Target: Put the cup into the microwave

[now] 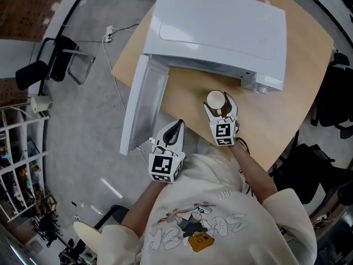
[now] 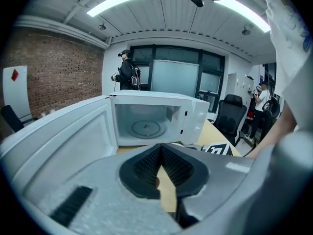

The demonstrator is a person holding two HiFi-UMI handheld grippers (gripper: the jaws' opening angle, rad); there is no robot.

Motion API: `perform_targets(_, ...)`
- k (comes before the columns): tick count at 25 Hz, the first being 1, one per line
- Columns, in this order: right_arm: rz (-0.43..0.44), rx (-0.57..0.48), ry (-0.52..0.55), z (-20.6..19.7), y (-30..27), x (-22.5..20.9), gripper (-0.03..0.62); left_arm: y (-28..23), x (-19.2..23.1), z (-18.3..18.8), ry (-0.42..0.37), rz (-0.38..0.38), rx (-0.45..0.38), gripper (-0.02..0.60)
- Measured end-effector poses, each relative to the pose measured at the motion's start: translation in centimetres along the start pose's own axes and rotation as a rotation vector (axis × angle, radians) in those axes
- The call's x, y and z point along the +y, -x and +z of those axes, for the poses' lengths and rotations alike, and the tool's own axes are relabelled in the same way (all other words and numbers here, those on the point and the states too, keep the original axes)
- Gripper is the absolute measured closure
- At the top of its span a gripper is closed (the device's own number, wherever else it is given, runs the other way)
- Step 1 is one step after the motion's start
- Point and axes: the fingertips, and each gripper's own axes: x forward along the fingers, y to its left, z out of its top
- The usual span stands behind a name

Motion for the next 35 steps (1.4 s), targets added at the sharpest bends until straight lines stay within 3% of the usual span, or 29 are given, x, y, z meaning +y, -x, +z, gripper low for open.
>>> perform_targets(8, 0.008, 0.012, 0.012, 1.8, -0.3, -1.0, 0.203, -0.3, -0.2, -0.4, 0.014, -0.008, 0.008, 0.577)
perform_targets(18, 0.002, -0.080, 0.021, 9.5, -4.0, -2.5, 0.203, -0.5, 0.9, 0.5, 0.045, -0.009, -0.023, 0.577)
perform_targets(35, -0.101, -0.104, -0.038, 15.5, -16.5, -3.8, 0.203, -0.8, 4.3, 2.6, -0.054, -0.105, -0.018, 0.577)
